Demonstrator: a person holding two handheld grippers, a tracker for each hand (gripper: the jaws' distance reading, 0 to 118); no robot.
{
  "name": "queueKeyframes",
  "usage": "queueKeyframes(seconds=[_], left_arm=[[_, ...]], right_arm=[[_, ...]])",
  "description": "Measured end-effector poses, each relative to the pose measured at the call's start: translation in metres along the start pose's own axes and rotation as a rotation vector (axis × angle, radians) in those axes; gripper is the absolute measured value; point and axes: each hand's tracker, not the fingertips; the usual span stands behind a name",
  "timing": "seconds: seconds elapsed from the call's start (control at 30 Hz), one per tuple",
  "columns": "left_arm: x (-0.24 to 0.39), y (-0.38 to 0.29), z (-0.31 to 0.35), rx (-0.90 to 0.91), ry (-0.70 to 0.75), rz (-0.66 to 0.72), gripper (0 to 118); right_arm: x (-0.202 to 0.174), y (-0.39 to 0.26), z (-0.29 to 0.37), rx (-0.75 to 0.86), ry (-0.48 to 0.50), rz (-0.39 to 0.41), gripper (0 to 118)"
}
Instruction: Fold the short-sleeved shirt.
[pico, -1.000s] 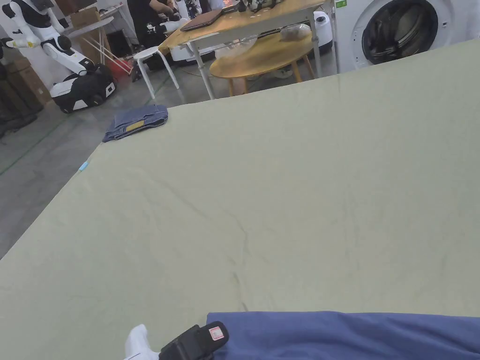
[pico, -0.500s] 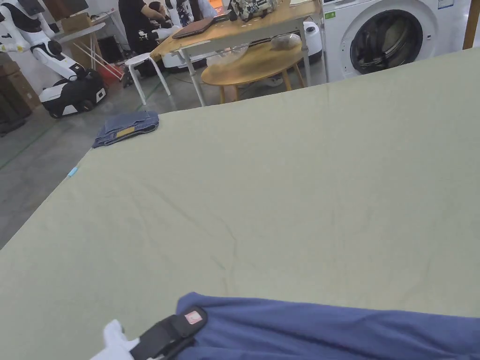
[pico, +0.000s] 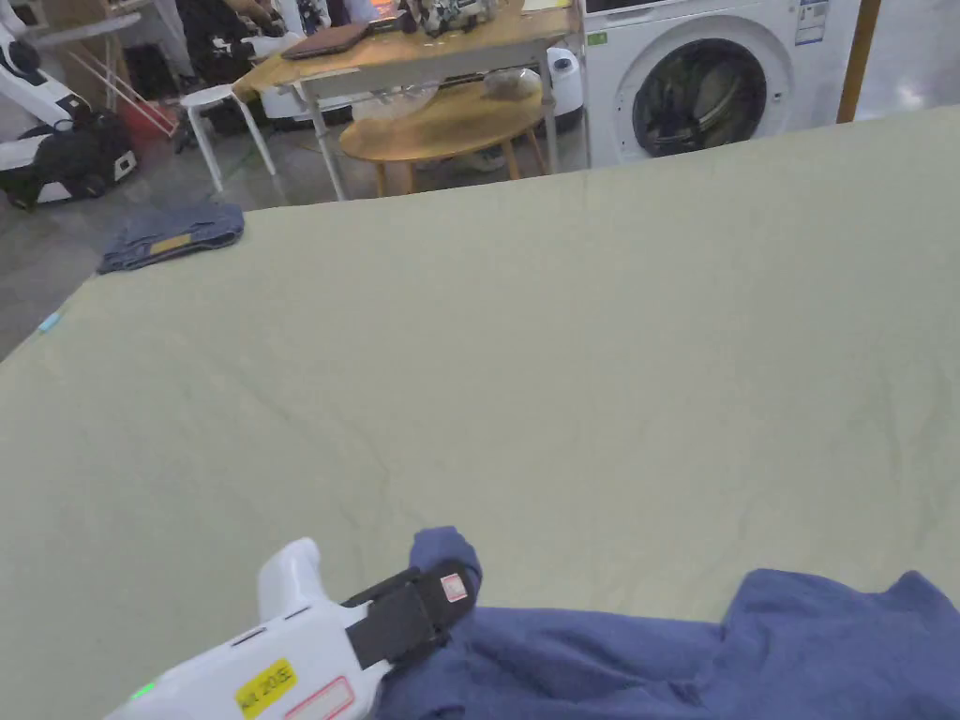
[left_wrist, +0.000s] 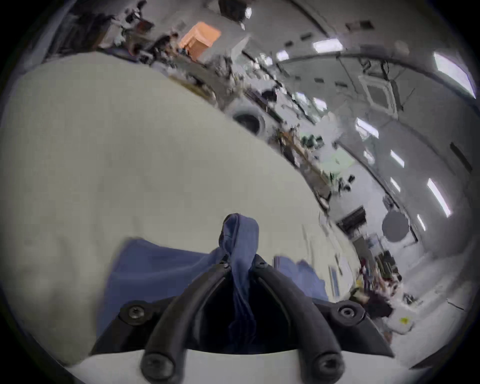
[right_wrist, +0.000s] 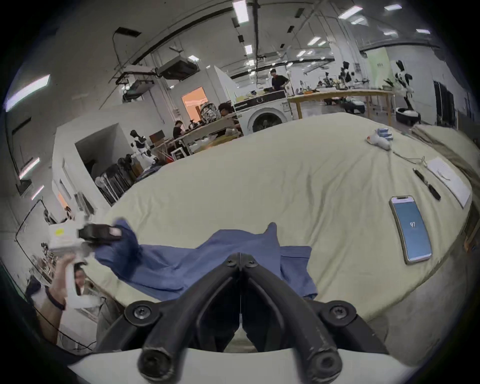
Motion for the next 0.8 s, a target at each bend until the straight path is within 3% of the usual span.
queueKeyframes(seconds=[0.17, 0.2, 0.27, 0.33, 0.43, 0.5, 0.63, 0.73, 0.8], left_arm=[[0.038, -0.026, -0.07, -0.165, -0.081, -0.057, 7], [0.044, -0.028, -0.076, -0.18, -0.091, -0.067, 17], [0.053, -0.025, -0.086, -0.236, -0.059, -0.129, 50], [0.059, -0.02, -0.079, -0.195, -0.08, -0.174, 49], [0.05, -0.01, -0.064, -0.15, -0.162, -0.102, 43], [0.033, -0.009, -0.062, -0.136, -0.188, -0.018, 5], [0.042, -0.04, -0.099, -0.29, -0.061, -0.207, 2], [0.04, -0.074, -0.131, -0.424, -0.076, -0.159, 2], [0.04, -0.076, -0.127, -0.369, -0.077, -0.17, 4]], right_arm=[[-0.001, -0.01, 0.009, 0.004, -0.048, 0.03, 0], [0.001, -0.012, 0.009, -0.005, -0.05, 0.027, 0], [0.006, -0.017, 0.005, -0.041, -0.049, 0.008, 0], [0.008, -0.022, 0.004, -0.057, -0.065, 0.01, 0], [0.013, -0.029, 0.006, -0.068, -0.062, 0.002, 0], [0.017, -0.031, 0.005, -0.072, -0.061, -0.017, 0], [0.022, -0.032, 0.004, -0.069, -0.063, -0.051, 0], [0.026, -0.036, 0.003, -0.064, -0.06, -0.056, 0], [0.024, -0.035, 0.004, -0.063, -0.061, -0.039, 0]])
